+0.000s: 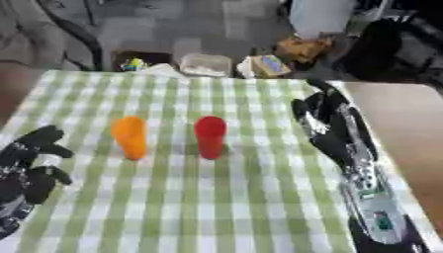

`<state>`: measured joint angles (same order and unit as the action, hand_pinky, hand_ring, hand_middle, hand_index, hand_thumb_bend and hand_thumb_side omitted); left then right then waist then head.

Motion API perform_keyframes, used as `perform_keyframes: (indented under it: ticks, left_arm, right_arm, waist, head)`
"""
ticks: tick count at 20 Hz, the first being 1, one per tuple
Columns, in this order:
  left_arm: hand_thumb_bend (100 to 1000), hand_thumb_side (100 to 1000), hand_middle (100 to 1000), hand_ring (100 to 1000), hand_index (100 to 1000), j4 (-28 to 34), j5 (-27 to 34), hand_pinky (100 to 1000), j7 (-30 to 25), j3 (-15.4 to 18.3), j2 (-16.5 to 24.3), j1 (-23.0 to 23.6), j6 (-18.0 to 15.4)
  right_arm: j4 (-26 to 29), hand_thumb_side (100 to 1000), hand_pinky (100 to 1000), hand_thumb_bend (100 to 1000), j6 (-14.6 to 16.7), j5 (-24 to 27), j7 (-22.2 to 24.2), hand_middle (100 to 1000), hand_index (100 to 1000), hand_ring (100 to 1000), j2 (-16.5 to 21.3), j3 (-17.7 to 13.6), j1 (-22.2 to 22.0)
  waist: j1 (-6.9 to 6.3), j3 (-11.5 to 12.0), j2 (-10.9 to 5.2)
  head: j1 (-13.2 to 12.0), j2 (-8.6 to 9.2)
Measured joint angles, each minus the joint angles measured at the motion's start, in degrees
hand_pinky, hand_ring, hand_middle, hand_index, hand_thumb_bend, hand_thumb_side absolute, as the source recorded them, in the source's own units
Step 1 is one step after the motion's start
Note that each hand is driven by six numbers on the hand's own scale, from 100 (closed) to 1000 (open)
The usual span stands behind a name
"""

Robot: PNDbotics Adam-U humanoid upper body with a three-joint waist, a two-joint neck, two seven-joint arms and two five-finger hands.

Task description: Pour the contents of one cup into another cup.

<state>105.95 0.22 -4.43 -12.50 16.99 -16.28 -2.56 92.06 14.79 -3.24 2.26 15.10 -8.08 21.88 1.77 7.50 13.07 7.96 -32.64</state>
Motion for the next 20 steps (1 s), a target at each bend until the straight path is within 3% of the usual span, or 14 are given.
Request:
perform_keyframes:
  ticks: [9,20]
  left_arm:
    - [521,548,707,1000,948,-6.22,-3.93,567,5.49,-0.17,2.91,-4.03,0.83]
    - [521,552,729,1000,961,-18.44,-10.43,571,12.7,-3.39,3.28,-11.03,1.06]
  right_arm:
    - [0.0,557,519,381,-0.03,0.0,0.05,501,884,540,0.0,0.02,0.0]
    - [-0.02,559,519,380,-0.14,0.0,0.25,499,881,539,0.0,0.36,0.0]
  waist:
    - [-0.02,-0.03,-0.02]
    - [-0.15,-0.48,-0.28]
  head:
    - [-0.25,0.01]
    - [-0.53,0.01]
